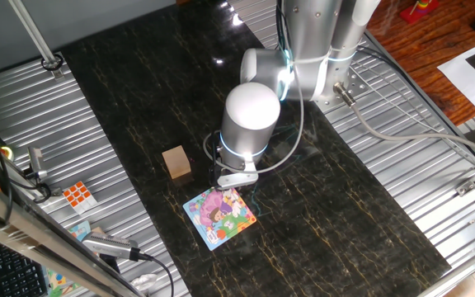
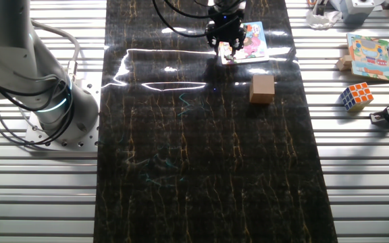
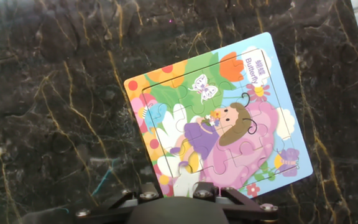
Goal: Assemble one piece of a puzzle
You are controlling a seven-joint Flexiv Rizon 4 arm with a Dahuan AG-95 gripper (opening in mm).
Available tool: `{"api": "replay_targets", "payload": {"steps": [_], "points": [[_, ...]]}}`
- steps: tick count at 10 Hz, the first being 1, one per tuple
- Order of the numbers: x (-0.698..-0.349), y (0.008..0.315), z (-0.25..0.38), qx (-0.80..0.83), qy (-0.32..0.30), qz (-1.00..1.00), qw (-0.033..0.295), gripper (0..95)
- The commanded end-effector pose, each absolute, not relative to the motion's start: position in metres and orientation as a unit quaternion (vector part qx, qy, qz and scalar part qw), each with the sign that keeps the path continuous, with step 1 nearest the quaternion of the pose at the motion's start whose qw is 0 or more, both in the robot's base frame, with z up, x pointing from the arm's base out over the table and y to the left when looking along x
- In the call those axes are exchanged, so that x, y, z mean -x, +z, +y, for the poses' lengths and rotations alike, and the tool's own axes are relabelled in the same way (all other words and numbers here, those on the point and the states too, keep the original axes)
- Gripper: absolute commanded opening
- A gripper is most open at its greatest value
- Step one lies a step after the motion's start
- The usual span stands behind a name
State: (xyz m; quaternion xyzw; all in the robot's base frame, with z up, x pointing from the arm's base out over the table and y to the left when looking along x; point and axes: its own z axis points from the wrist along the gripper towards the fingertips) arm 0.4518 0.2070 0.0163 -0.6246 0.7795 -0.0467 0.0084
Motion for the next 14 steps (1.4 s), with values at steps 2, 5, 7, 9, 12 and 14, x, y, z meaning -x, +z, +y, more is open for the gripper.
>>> {"api": "replay_targets", "payload": {"steps": [2, 5, 7, 9, 12, 14], "points": [[-0.4523, 0.0156, 0.2068, 0.62, -0.047, 0.783, 0.009, 19.0], [-0.4524, 0.0151, 0.2066, 0.616, -0.046, 0.787, 0.009, 0.0], [-0.4524, 0.015, 0.2066, 0.616, -0.045, 0.787, 0.009, 0.0], [-0.4521, 0.0158, 0.2069, 0.612, -0.042, 0.79, 0.006, 0.0], [-0.452, 0.0158, 0.2069, 0.612, -0.044, 0.789, 0.006, 0.0], [-0.4518, 0.0163, 0.207, 0.608, -0.043, 0.793, 0.004, 0.0]]}}
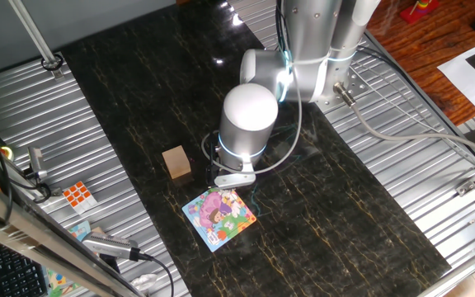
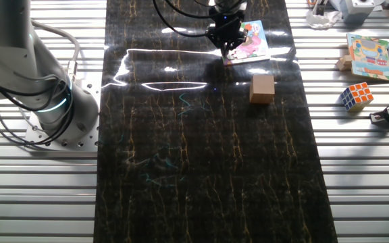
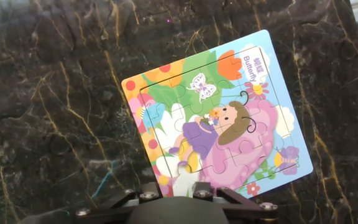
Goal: Assemble one piece of a puzzle
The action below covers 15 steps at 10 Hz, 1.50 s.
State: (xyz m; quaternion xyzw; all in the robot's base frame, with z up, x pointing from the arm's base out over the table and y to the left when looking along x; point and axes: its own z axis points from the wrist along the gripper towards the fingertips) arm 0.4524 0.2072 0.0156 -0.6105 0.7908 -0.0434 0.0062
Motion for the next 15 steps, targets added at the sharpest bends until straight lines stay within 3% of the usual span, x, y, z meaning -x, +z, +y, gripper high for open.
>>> {"api": "replay_targets", "payload": {"steps": [1, 15], "points": [[-0.4515, 0.017, 0.2072, 0.608, -0.043, 0.793, 0.003, 0.0], [-0.454, 0.0123, 0.204, 0.598, -0.044, 0.8, 0.003, 0.0]]}}
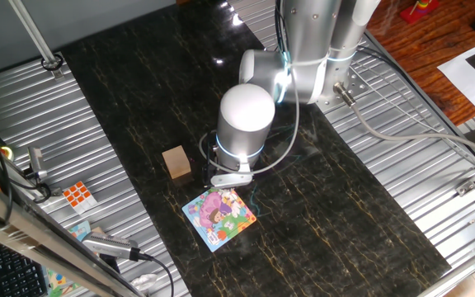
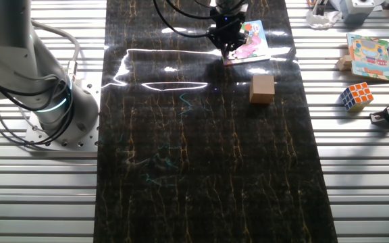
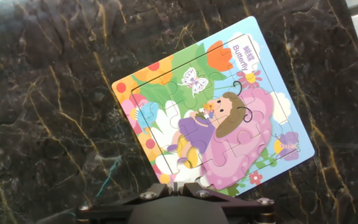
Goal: Assemble one piece of a puzzle
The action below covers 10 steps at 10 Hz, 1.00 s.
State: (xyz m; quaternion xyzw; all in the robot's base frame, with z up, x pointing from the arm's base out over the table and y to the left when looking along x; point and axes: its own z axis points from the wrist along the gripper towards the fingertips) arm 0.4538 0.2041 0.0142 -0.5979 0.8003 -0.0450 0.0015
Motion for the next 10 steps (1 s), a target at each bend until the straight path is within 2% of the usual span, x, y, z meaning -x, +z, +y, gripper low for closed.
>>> {"api": "replay_targets", "payload": {"steps": [1, 10], "points": [[-0.454, 0.0123, 0.204, 0.598, -0.044, 0.8, 0.003, 0.0], [-0.4572, 0.0175, 0.2066, 0.588, -0.04, 0.808, 0.003, 0.0]]}}
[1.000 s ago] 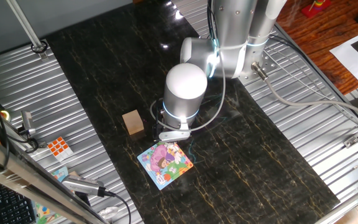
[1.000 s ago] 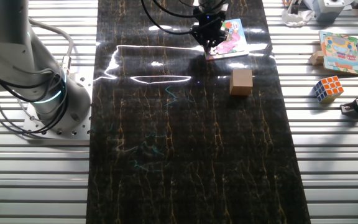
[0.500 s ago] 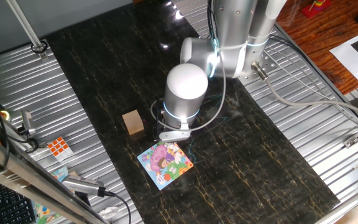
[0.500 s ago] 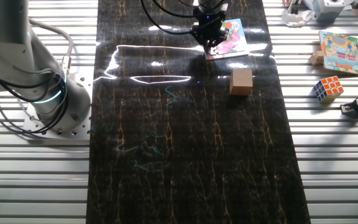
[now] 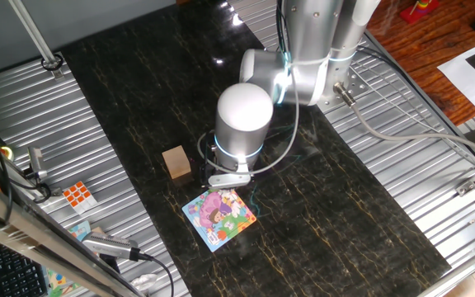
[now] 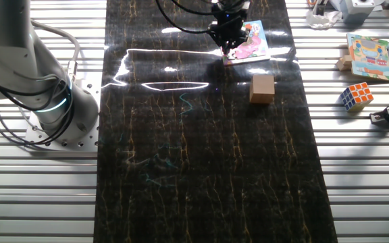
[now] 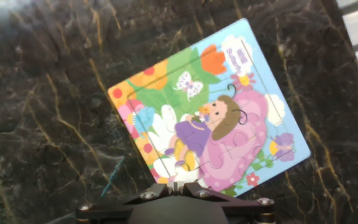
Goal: Assemble one piece of a puzzle
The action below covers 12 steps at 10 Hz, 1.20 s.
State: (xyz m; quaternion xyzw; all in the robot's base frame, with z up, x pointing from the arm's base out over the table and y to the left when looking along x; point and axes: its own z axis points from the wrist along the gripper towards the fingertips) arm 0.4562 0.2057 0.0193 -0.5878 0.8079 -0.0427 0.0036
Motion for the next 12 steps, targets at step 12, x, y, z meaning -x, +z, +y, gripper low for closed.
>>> {"api": "replay_targets", "payload": {"steps": [12], "points": [[-0.4588, 0.0186, 0.2151, 0.567, -0.035, 0.823, 0.005, 0.0]]}}
